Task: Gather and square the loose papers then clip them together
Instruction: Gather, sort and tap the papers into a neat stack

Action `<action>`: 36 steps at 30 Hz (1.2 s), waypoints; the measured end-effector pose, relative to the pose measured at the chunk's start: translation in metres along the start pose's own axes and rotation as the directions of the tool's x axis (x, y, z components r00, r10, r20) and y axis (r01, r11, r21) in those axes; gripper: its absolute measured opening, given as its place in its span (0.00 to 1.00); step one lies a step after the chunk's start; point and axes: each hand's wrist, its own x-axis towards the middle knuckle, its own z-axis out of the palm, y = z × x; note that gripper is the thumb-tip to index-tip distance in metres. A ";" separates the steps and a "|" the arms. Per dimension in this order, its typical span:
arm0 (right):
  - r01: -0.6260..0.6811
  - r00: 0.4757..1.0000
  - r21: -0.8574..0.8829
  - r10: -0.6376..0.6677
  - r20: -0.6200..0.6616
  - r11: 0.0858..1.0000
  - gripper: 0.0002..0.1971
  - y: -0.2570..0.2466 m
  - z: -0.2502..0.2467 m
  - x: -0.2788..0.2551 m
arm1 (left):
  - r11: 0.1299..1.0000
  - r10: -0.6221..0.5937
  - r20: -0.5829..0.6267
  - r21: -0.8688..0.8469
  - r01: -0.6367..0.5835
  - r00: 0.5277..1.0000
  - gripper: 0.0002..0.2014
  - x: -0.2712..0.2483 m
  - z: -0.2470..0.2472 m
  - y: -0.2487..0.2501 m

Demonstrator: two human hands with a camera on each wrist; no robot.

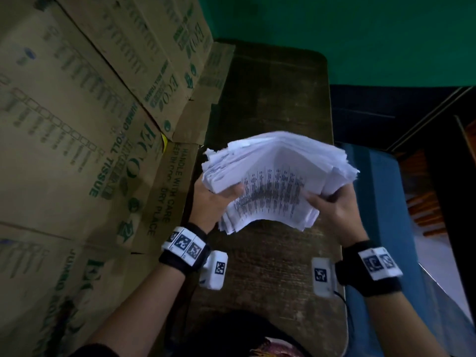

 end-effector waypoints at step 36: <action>0.377 0.925 -0.797 -0.143 0.352 0.471 0.04 -0.053 0.035 0.019 | 0.852 -0.062 0.497 0.477 -0.213 0.866 0.18 0.014 -0.006 0.015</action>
